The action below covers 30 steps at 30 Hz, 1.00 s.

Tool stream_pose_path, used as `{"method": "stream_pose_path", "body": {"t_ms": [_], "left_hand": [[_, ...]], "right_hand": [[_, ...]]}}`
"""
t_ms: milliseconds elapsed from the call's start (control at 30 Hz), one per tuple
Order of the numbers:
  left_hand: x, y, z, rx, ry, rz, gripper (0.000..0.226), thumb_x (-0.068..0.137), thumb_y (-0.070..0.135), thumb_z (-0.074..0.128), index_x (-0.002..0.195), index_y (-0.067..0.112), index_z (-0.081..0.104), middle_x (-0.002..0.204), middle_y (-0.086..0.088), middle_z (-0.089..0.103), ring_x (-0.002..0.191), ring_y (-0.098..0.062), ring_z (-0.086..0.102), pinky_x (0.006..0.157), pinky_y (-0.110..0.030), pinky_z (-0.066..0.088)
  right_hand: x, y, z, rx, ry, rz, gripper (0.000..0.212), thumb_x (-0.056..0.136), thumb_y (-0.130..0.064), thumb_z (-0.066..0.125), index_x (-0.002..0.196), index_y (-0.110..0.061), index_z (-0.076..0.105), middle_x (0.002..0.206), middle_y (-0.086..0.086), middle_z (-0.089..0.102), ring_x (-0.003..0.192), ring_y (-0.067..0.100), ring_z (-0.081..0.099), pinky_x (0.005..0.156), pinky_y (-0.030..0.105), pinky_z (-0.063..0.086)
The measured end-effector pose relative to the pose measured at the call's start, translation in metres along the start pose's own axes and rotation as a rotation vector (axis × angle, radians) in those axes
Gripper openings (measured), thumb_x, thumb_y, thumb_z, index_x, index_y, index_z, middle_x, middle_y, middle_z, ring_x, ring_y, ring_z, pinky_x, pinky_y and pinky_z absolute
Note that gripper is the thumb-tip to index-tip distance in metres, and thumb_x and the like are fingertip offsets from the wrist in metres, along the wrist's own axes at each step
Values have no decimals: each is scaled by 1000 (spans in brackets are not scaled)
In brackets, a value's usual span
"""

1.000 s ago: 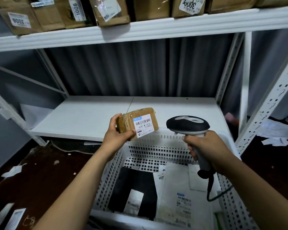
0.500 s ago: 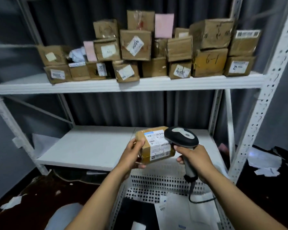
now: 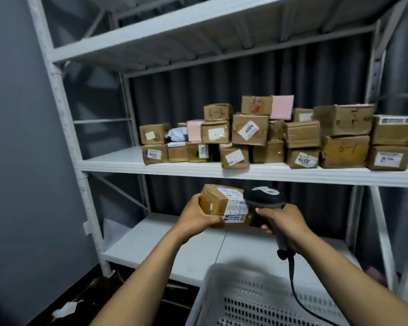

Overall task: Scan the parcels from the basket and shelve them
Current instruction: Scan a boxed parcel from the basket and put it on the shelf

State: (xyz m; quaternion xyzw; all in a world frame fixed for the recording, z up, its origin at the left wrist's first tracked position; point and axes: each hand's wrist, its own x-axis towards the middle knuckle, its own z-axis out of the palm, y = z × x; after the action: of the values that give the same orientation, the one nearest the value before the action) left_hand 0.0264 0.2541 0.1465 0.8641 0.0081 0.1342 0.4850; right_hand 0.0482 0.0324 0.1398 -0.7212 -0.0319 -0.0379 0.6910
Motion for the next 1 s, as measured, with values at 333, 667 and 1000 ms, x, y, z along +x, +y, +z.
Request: {"method": "stream_pose_path", "body": {"t_ms": [333,667,1000], "left_hand": [[61,-7,-89,43,495,22,81,56,41,84,124,14,50,123,-4,58,108,-20,58,91,-32,50],[154,46,-128,199,726,166,103,72,57,72,149,42,5,136,-17,45,120,-34,49,99,-46,43],[264,85,-106,161,672,194,97,73,55,75,145,42,10,132,-20,37,113,-39,50,91,-47,48]], "right_hand": [[45,-83,78,-174,-15,-180,18,76,-21,78,71,-9,66,52,5,61,43,19,59,44,22,44],[97,-155,76,-112,66,-245,9,76,-6,72,72,-1,66,48,7,55,44,22,51,49,31,40],[156,-198,59,-215,91,-292,16,77,-22,74,77,-6,70,61,10,70,57,22,66,57,25,55]]}}
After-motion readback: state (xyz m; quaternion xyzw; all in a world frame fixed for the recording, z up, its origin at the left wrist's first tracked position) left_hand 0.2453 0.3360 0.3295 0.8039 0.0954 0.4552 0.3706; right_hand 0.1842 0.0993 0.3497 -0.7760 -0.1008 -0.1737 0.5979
